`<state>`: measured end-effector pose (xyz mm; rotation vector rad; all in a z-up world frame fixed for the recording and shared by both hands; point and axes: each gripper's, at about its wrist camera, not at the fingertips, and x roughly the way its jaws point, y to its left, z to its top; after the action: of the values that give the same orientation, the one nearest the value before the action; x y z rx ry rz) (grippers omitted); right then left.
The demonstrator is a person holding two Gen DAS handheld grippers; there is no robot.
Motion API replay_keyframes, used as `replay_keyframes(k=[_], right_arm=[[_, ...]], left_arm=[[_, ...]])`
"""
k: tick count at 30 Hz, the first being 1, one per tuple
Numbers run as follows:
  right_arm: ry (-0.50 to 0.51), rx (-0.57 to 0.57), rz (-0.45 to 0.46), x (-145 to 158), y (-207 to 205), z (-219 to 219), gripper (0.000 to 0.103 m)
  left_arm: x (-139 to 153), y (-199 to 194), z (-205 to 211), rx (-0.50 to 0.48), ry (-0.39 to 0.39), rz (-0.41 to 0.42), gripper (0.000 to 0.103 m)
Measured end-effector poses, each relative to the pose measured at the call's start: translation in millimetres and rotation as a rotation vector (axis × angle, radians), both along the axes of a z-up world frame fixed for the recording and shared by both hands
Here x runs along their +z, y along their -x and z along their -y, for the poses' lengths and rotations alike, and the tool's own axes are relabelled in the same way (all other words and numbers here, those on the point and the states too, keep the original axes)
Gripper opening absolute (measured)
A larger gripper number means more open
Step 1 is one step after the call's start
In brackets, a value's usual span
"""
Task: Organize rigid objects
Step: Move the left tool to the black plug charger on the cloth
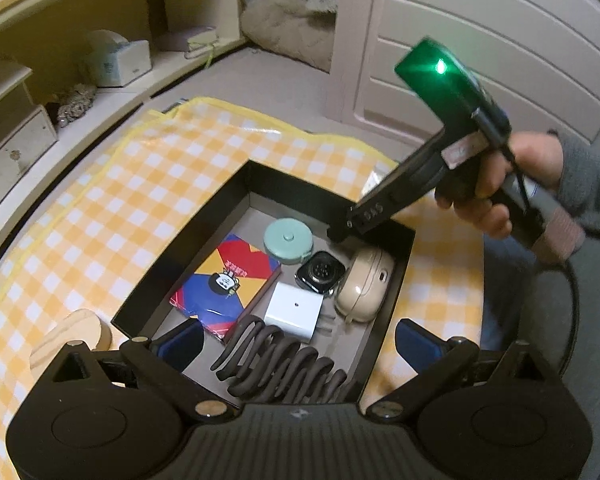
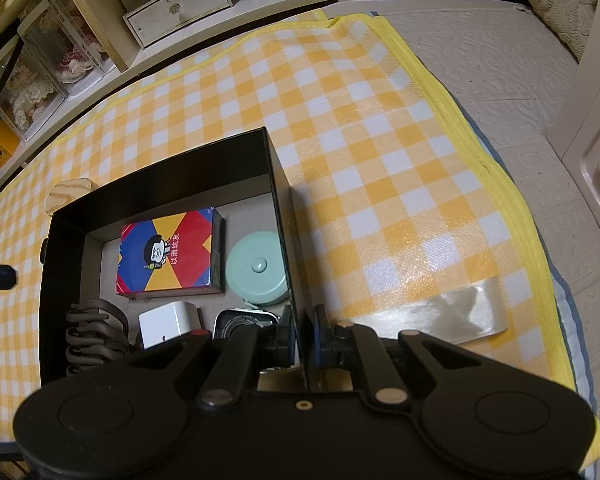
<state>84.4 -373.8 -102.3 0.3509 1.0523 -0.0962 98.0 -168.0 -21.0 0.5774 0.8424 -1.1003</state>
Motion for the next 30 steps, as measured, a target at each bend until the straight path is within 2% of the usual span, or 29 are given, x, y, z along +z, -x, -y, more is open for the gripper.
replay_keyframes(k=[5, 10, 18, 24, 30], right_arm=[[0.0, 0.0, 0.0, 0.0, 0.0, 0.0, 0.009], [0.0, 0.0, 0.0, -0.1, 0.1, 0.0, 0.009], [0.0, 0.0, 0.0, -0.2, 0.1, 0.1, 0.009], [0.0, 0.0, 0.0, -0.2, 0.2, 0.0, 0.009], [0.001, 0.0, 0.0, -0.2, 0.2, 0.0, 0.009]], left_arm=[[18.2, 5.4, -10.7, 0.09, 0.082, -0.005, 0.103], [40.8, 9.6, -28.5, 0.2, 0.2, 0.034, 0.103], [66.7, -6.7, -60.2, 0.448, 0.323, 0.088, 0.103], [64.6, -32.1, -84.7, 0.659, 0.355, 0.12, 0.103], [38.5, -55.4, -106.8, 0.865, 0.328, 0.13, 0.103]])
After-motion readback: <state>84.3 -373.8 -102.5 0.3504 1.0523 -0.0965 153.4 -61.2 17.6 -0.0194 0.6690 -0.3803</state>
